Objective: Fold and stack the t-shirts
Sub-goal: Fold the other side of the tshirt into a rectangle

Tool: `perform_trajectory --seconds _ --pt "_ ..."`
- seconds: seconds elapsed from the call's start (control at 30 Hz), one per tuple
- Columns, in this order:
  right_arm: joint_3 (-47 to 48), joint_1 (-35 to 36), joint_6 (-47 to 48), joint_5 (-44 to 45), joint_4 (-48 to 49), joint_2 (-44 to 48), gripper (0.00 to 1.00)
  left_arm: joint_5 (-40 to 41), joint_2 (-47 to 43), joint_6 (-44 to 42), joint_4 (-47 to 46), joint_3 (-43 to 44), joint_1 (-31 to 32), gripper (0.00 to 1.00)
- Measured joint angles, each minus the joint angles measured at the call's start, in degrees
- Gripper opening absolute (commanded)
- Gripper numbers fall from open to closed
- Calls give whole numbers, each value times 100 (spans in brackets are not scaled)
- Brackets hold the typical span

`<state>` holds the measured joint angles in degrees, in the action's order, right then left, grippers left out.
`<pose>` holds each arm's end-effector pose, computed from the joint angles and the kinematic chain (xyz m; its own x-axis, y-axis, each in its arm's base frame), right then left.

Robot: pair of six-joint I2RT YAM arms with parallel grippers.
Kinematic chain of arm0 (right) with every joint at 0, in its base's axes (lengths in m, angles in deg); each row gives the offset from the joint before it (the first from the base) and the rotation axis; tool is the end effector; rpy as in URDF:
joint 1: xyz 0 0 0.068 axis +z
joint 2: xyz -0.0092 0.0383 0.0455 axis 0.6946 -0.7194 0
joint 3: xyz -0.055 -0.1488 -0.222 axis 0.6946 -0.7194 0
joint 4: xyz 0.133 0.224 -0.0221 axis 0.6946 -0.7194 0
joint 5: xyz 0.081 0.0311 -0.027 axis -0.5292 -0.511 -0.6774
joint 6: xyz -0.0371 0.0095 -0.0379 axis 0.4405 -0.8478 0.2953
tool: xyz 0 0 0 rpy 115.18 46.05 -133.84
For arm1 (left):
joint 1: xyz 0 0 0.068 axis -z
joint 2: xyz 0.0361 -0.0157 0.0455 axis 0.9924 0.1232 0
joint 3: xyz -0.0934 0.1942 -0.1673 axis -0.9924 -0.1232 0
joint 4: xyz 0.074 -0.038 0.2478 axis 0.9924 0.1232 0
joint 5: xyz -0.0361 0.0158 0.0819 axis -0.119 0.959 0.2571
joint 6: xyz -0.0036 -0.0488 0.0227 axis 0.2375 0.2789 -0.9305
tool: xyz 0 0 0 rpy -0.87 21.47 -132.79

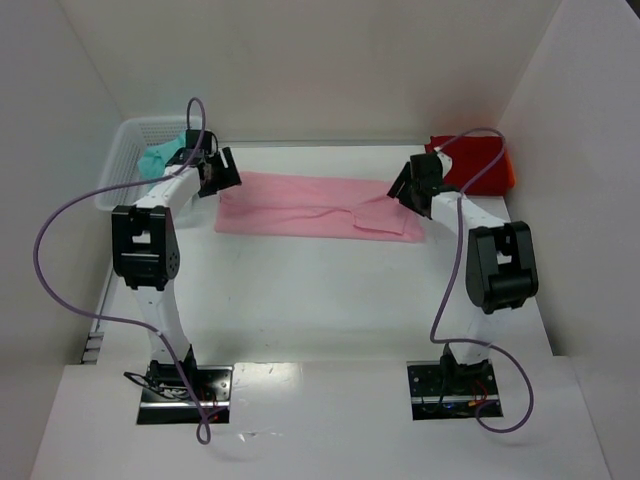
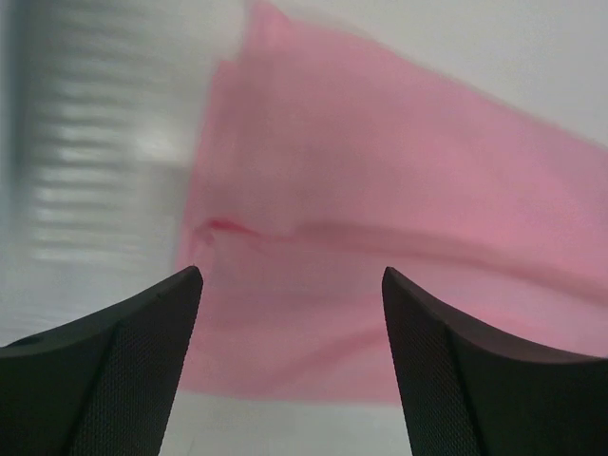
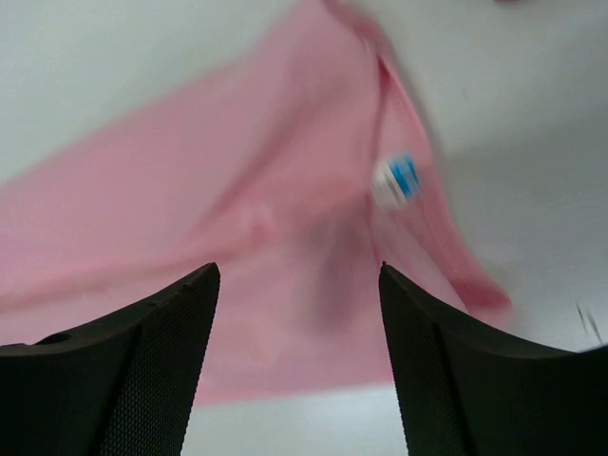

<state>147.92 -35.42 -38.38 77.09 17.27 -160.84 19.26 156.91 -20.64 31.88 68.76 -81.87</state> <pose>0.3983 0.0533 0.2181 -0.5615 0.4800 -0.6741 0.3738 0.8739 0.3109 0.4689 -0.0064 0.2313 -0.6173 -0.4418 -0.6510 -0.3437 0.8957 -0.2820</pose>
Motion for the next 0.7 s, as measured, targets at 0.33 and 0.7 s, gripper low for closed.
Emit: perform_trajectory --seconds 0.33,0.7 --pt "-1467 -7 -146 -404 127 1248 73 -1084 -885 -579 -442 -772 1025 86" --pt "-1593 -11 -107 -546 278 1075 68 -48 -291 -614 -417 -907 1368 86"
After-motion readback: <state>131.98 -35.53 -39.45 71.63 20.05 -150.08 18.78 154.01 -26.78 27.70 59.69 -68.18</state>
